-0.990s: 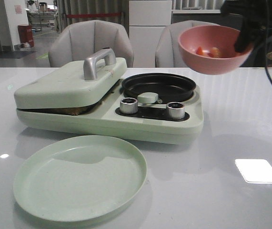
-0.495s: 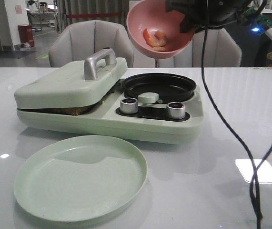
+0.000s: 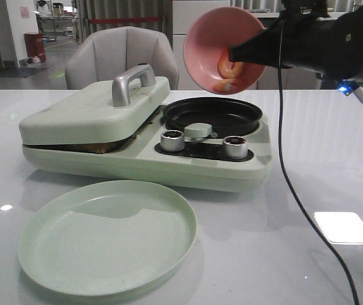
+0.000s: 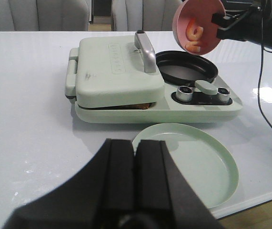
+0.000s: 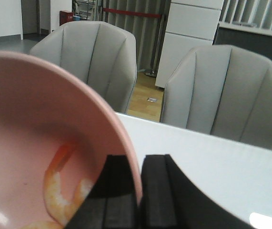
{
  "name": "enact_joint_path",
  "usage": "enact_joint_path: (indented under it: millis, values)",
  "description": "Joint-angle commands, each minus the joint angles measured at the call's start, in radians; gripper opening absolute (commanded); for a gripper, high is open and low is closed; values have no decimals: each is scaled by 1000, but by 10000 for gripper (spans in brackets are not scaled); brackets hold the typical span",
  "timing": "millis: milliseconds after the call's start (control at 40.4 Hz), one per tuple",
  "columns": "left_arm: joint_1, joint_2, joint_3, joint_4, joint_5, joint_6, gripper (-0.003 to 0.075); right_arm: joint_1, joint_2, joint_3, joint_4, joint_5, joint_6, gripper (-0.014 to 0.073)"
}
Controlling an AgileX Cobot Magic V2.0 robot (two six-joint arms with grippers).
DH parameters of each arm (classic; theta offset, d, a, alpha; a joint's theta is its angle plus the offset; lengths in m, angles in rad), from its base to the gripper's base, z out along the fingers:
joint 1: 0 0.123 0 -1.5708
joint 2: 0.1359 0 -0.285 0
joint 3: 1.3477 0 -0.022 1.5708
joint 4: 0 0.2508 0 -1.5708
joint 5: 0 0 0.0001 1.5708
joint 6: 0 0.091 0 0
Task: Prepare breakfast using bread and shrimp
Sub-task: 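Tilt the pink bowl with the right gripper to pour shrimp into the pan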
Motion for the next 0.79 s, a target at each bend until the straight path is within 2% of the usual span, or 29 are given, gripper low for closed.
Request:
enact_joint_path:
  millis: [0, 272, 520, 619, 767]
  values:
    - [-2, -20, -29, -4, -84, -8, 33, 0, -25, -27, -56, -167, -121, -40]
    - [-2, -20, -29, -4, -84, -8, 33, 3, -2, -27, -124, -340, -475, -40]
    - [-2, -20, -29, -4, -84, -8, 33, 3, -2, -28, -238, -380, -719, -40]
    - [-2, -20, -29, -4, -84, -8, 33, 3, -2, -37, -282, -388, -747, -40]
    - [-2, -20, -29, -4, -84, -8, 33, 3, 0, -62, -279, -366, -747, -40]
